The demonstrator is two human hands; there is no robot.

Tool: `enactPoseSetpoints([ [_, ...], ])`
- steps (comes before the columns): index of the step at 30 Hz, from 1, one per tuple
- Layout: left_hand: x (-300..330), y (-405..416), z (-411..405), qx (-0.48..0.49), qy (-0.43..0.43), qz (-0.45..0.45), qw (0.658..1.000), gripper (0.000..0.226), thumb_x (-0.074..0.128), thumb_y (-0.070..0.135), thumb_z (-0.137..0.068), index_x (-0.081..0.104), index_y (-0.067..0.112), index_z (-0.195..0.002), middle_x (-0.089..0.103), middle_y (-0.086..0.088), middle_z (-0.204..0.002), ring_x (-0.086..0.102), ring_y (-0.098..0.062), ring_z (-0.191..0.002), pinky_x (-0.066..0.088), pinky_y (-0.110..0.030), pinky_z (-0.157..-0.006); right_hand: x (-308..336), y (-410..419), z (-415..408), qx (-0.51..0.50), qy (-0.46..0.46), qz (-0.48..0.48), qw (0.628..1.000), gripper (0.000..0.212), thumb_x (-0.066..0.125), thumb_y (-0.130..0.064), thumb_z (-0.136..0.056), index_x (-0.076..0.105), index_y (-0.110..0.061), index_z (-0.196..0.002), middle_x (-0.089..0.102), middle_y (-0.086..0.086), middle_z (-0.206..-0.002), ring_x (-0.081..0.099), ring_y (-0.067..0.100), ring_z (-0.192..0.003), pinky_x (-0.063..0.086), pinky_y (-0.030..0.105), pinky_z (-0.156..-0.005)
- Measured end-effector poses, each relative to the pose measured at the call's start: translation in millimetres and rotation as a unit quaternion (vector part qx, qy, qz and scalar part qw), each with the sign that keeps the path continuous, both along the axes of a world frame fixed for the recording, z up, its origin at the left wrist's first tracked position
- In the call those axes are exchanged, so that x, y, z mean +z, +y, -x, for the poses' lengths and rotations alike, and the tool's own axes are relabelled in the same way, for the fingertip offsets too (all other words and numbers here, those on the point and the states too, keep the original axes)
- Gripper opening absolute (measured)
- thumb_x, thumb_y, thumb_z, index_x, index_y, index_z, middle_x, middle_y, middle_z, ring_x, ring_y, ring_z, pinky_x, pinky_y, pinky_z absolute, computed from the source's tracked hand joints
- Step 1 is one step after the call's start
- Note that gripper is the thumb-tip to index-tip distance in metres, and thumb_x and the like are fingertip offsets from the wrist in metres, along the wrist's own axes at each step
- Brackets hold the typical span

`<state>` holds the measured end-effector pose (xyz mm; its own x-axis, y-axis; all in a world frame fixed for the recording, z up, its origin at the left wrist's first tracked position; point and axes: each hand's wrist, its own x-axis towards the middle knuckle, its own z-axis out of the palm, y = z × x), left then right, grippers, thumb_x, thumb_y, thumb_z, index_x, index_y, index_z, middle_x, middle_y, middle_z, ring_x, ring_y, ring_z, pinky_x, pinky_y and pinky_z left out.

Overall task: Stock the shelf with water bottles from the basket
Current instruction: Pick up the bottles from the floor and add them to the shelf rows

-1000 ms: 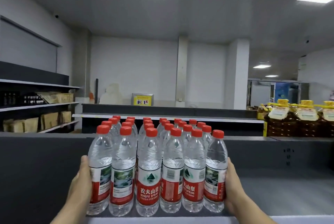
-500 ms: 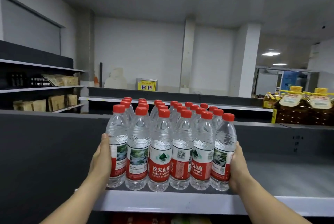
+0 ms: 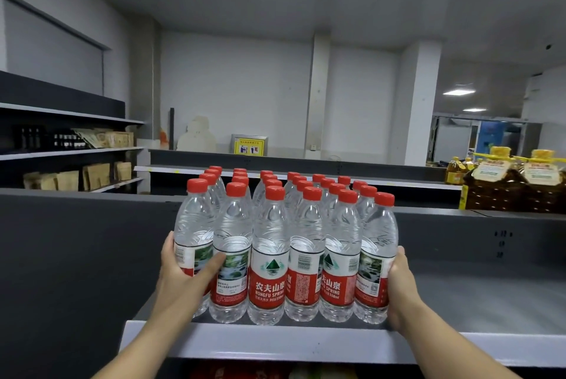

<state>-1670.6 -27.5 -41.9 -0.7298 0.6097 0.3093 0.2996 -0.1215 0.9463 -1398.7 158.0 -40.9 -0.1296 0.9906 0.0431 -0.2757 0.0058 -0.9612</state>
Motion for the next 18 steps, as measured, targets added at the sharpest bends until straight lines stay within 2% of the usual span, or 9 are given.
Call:
enactPoseSetpoints([
  [2, 0, -2, -3, -0.002, 0.0, 0.003, 1.0, 0.11, 0.076, 0.067, -0.06, 0.018, 0.035, -0.149, 0.051, 0.001, -0.138, 0.049, -0.027, -0.127, 0.038, -0.047, -0.101, 0, -4, 1, -0.007, -0.016, 0.007, 1.0, 0.028, 0.036, -0.033, -0.105, 0.05, -0.012, -0.093, 0.063, 0.019, -0.097, 0.063, 0.033, -0.087, 0.053, 0.047, -0.081],
  [5, 0, -6, 0, -0.007, -0.009, 0.013, 1.0, 0.1, 0.057, 0.082, -0.065, 0.025, 0.035, -0.147, 0.054, 0.003, -0.133, 0.052, -0.025, -0.121, 0.04, -0.044, -0.097, -2, -7, -2, -0.024, -0.034, 0.035, 0.999, 0.036, 0.032, -0.036, -0.106, 0.053, -0.015, -0.086, 0.063, 0.017, -0.088, 0.061, 0.032, -0.082, 0.049, 0.051, -0.088],
  [7, -2, -9, 2, -0.014, -0.008, 0.023, 1.0, 0.08, 0.046, 0.074, -0.082, 0.025, 0.034, -0.148, 0.052, 0.0, -0.14, 0.051, -0.026, -0.125, 0.038, -0.044, -0.099, -5, -7, -1, -0.034, -0.033, 0.049, 0.998, 0.042, 0.032, -0.043, -0.104, 0.056, -0.012, -0.089, 0.066, 0.019, -0.092, 0.063, 0.034, -0.084, 0.05, 0.05, -0.089],
  [9, -3, -12, 1, -0.014, -0.002, 0.034, 0.999, 0.068, 0.041, 0.062, -0.09, 0.024, 0.033, -0.149, 0.049, -0.001, -0.144, 0.048, -0.027, -0.129, 0.037, -0.045, -0.101, -5, -11, 0, -0.054, -0.037, 0.067, 0.996, 0.054, 0.031, -0.051, -0.101, 0.062, -0.007, -0.099, 0.069, 0.022, -0.098, 0.065, 0.037, -0.09, 0.051, 0.049, -0.092],
  [11, -3, -18, -1, -0.015, 0.008, 0.038, 0.999, 0.064, 0.04, 0.061, -0.092, 0.026, 0.034, -0.148, 0.048, -0.001, -0.144, 0.047, -0.027, -0.13, 0.037, -0.046, -0.103, -4, -17, -1, -0.07, -0.05, 0.078, 0.993, 0.06, 0.029, -0.054, -0.1, 0.063, -0.005, -0.105, 0.069, 0.022, -0.099, 0.066, 0.037, -0.092, 0.052, 0.049, -0.093],
  [13, 0, -24, -5, -0.022, 0.014, 0.048, 0.999, 0.07, 0.04, 0.069, -0.088, 0.024, 0.036, -0.148, 0.046, -0.001, -0.146, 0.044, -0.026, -0.133, 0.036, -0.049, -0.108, 4, -29, 1, -0.075, -0.063, 0.079, 0.992, 0.06, 0.026, -0.055, -0.099, 0.063, -0.008, -0.104, 0.068, 0.02, -0.104, 0.064, 0.034, -0.091, 0.051, 0.046, -0.088],
  [14, 1, -27, -7, -0.026, 0.014, 0.052, 0.998, 0.076, 0.04, 0.072, -0.085, 0.021, 0.036, -0.149, 0.044, -0.002, -0.148, 0.041, -0.026, -0.136, 0.034, -0.05, -0.11, 7, -37, 1, -0.081, -0.072, 0.073, 0.992, 0.065, 0.025, -0.06, -0.095, 0.062, -0.01, -0.111, 0.067, 0.02, -0.114, 0.064, 0.035, -0.098, 0.049, 0.046, -0.089],
  [16, 4, -36, -14, -0.015, 0.008, 0.053, 0.998, 0.076, 0.041, 0.066, -0.09, 0.015, 0.032, -0.153, 0.036, -0.004, -0.154, 0.034, -0.027, -0.141, 0.029, -0.049, -0.114, 9, -44, 4, -0.092, -0.096, 0.061, 0.989, 0.091, 0.023, -0.076, -0.078, 0.051, -0.012, -0.137, 0.058, 0.017, -0.137, 0.057, 0.039, -0.122, 0.045, 0.052, -0.102],
  [18, 6, -48, -23, -0.017, 0.013, 0.054, 0.998, 0.072, 0.042, 0.058, -0.094, 0.014, 0.03, -0.154, 0.032, -0.005, -0.156, 0.032, -0.027, -0.142, 0.028, -0.047, -0.113, 9, -54, 3, -0.12, -0.147, 0.033, 0.981, 0.103, 0.027, -0.078, -0.068, 0.043, -0.01, -0.145, 0.053, 0.018, -0.143, 0.05, 0.041, -0.129, 0.039, 0.056, -0.109],
])
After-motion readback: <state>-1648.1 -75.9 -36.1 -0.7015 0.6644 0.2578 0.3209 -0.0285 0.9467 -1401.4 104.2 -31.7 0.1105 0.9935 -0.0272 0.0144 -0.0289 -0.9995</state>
